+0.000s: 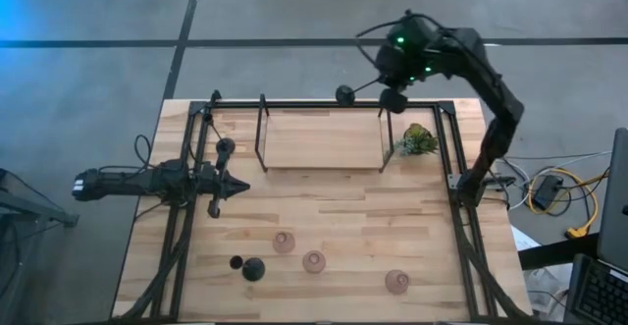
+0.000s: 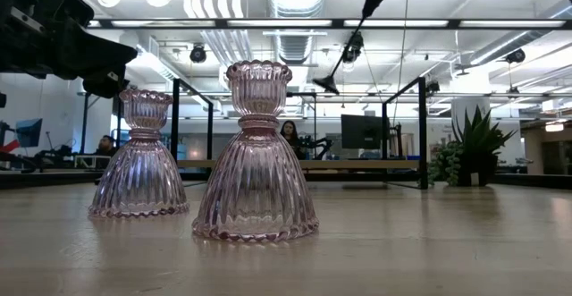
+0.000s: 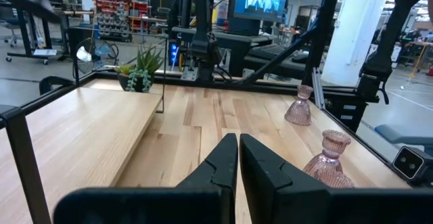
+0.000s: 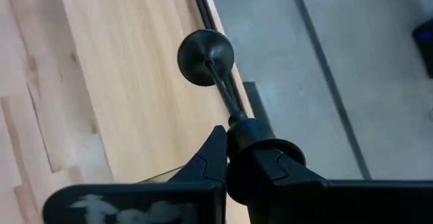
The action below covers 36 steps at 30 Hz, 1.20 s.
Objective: Pick & Place candle stick holders
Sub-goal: Put the top right black candle holder on the shelf
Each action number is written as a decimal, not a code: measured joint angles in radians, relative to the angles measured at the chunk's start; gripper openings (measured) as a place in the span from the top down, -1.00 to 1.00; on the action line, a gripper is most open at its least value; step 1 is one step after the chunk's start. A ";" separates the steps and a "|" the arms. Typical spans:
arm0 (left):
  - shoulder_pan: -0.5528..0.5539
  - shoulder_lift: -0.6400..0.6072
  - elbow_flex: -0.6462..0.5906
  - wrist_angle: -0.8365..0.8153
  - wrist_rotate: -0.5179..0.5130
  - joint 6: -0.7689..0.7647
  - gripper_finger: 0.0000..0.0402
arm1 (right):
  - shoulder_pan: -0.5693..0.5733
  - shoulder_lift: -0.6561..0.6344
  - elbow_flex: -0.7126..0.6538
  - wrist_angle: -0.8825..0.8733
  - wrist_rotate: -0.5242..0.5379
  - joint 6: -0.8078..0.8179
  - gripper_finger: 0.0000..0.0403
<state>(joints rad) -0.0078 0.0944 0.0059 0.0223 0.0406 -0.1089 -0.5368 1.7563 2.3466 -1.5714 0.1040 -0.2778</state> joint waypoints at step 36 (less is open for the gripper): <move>0.000 0.000 0.000 0.000 0.000 0.000 0.88 | -0.004 0.111 -0.246 0.008 0.026 0.012 0.94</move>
<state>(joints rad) -0.0078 0.0944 0.0059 0.0223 0.0406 -0.1092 -0.5405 1.8675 2.1011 -1.5635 0.1297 -0.2657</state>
